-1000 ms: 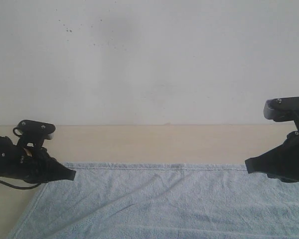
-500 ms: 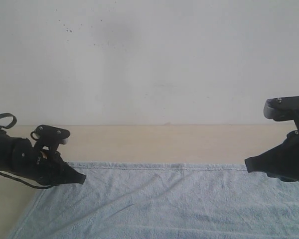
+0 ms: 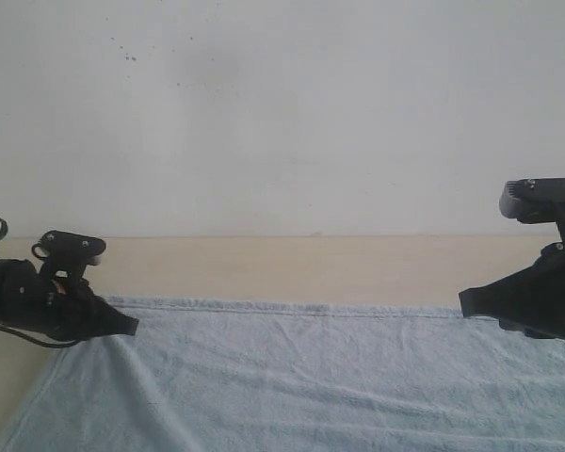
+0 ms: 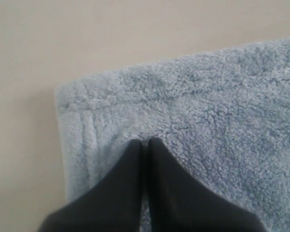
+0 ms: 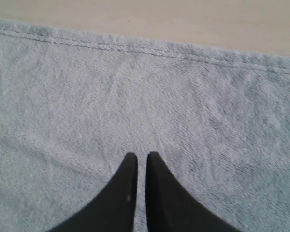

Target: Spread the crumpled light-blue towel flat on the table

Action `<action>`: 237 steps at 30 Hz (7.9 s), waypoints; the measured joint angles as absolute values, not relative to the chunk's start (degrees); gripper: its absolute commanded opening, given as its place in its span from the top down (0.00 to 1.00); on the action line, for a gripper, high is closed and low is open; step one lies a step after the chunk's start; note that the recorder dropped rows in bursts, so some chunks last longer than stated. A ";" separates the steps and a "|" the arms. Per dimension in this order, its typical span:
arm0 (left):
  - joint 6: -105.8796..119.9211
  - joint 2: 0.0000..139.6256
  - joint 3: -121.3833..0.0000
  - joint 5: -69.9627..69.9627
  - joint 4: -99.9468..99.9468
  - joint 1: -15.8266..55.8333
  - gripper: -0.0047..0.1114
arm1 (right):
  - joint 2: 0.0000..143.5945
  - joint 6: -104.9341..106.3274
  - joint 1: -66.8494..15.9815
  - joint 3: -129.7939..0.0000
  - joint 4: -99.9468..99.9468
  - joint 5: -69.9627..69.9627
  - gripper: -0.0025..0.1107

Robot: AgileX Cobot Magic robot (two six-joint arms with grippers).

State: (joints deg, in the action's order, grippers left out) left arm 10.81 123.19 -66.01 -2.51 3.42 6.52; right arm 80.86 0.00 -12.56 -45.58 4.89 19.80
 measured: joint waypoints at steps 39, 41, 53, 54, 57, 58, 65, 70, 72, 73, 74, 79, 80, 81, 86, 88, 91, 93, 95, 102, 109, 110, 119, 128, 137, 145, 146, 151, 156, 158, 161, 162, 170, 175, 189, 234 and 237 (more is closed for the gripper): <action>11.00 111.80 -61.75 -1.63 3.56 10.14 0.92 | 80.86 0.43 -12.56 -45.58 5.02 16.96 0.92; 11.00 113.04 -61.75 -2.82 3.65 10.03 0.92 | 80.86 0.43 -12.56 -45.58 5.02 17.06 0.92; 11.00 120.56 -61.66 -8.29 3.65 10.03 0.92 | 80.86 0.43 -12.56 -45.58 5.28 16.81 0.92; 11.00 121.12 -61.66 -8.42 3.65 10.03 0.92 | 80.86 0.43 -12.56 -45.58 5.28 16.81 0.92; 11.09 122.01 -61.66 -9.50 3.65 10.03 0.92 | 80.86 0.43 -12.56 -45.58 5.28 16.71 0.92; 11.21 122.04 -61.66 -9.75 3.65 10.03 0.92 | 80.86 0.43 -12.56 -45.58 5.28 16.71 0.92; 11.95 122.54 -61.66 -10.95 3.65 7.74 0.92 | 80.86 0.00 -12.56 -45.58 5.50 16.71 0.92; 12.25 122.54 -61.66 -11.05 3.65 3.79 0.92 | 80.86 0.00 -12.56 -45.58 5.50 16.71 0.92; 11.19 122.54 -61.66 -11.18 3.65 2.98 0.92 | 80.86 0.00 -12.56 -45.58 5.50 16.40 0.92; 10.12 122.54 -61.66 -11.26 3.65 2.75 0.92 | 80.86 0.00 -12.56 -45.58 5.50 16.17 0.92; 9.42 122.43 -61.66 -11.26 3.65 2.75 0.92 | 80.86 0.00 -12.56 -45.58 5.50 15.76 0.92; 8.19 120.41 -62.65 -10.17 3.65 2.95 0.92 | 80.86 0.00 -12.56 -45.58 5.50 15.26 0.92; 7.92 119.59 -62.68 -10.17 3.65 3.09 0.92 | 80.86 0.00 -12.56 -45.58 5.54 15.26 0.92; 7.45 118.86 -62.68 -10.17 3.65 3.38 0.92 | 80.86 0.32 -12.56 -45.58 5.54 15.17 0.92; 3.72 113.61 -62.70 -8.64 3.65 5.37 0.92 | 80.86 0.41 -12.70 -45.24 5.69 11.78 0.92; 3.35 111.22 -61.95 -8.65 3.65 6.68 0.92 | 80.53 0.43 -13.47 -43.80 5.69 7.78 0.92; 3.07 107.11 -59.46 -10.88 3.65 9.46 0.92 | 79.02 0.43 -15.88 -40.07 5.78 1.54 0.92; 2.97 104.37 -57.36 -13.60 3.65 11.10 0.92 | 77.43 0.43 -17.95 -36.64 5.93 -2.48 0.92; 2.81 99.36 -53.51 -17.70 3.55 13.08 0.92 | 74.73 0.43 -20.13 -31.76 5.93 -7.24 0.92; -3.46 74.62 -36.40 -21.04 3.45 14.85 0.92 | 56.97 -1.16 -21.11 -21.69 6.10 -13.64 0.92; -13.12 42.29 -19.23 -16.64 3.45 14.85 0.92 | 36.05 -4.18 -21.11 -19.41 6.20 0.55 0.92; -13.37 39.25 -18.54 -15.05 3.45 14.85 0.92 | 34.44 -4.18 -21.11 -19.29 6.20 1.92 0.92; -13.41 20.53 -17.63 2.78 3.45 14.85 0.92 | 24.92 -10.42 -21.11 -18.74 6.20 12.21 0.92; -13.41 10.86 -17.63 12.93 3.45 14.85 0.92 | 23.70 -12.62 -21.11 -18.74 6.20 14.90 0.92; -13.41 9.44 -17.63 13.33 3.45 14.85 0.92 | 23.70 -12.70 -21.11 -18.74 6.20 15.11 0.92; -13.41 9.44 -17.63 13.33 3.45 14.85 0.92 | 22.79 -12.70 -21.11 -18.74 6.20 15.36 0.92; -13.41 9.44 -17.63 13.33 3.45 14.85 0.92 | 22.03 -12.70 -21.11 -18.61 6.20 15.51 0.92; -13.41 9.44 -17.63 13.33 3.45 14.85 0.92 | 14.66 -12.57 -21.11 -16.56 5.54 14.59 0.92; -13.41 9.44 -17.63 13.33 3.45 14.85 0.92 | 8.20 -6.75 -21.11 -12.30 4.03 13.65 0.92; -13.41 9.44 -17.63 13.33 3.45 14.85 0.92 | 6.44 -5.76 -21.11 -10.06 3.89 13.08 0.92; -13.41 9.44 -17.63 13.33 3.45 14.85 0.92 | 4.24 -5.03 -21.11 -6.13 3.81 11.61 0.92; -13.41 9.44 -17.63 13.33 3.45 14.85 0.92 | 3.57 -4.90 -21.11 -4.92 3.81 11.33 0.92; -13.41 9.44 -17.63 13.33 3.45 14.85 0.92 | 0.48 -1.77 -21.11 -0.24 3.81 10.40 0.92; -13.41 9.44 -17.63 13.33 3.45 14.85 0.92 | 0.38 0.00 -21.11 -0.24 4.74 10.90 0.92; -13.41 9.44 -17.63 13.33 3.45 14.85 0.92 | 0.25 0.81 -21.11 -0.24 5.77 11.23 0.92; -13.41 0.16 -0.22 16.47 3.45 14.85 0.92 | 0.25 0.70 -21.11 -0.24 5.90 11.23 0.92; -13.41 0.16 -0.22 16.47 3.45 14.85 0.92 | 0.25 0.70 -21.11 -0.24 5.90 11.23 0.92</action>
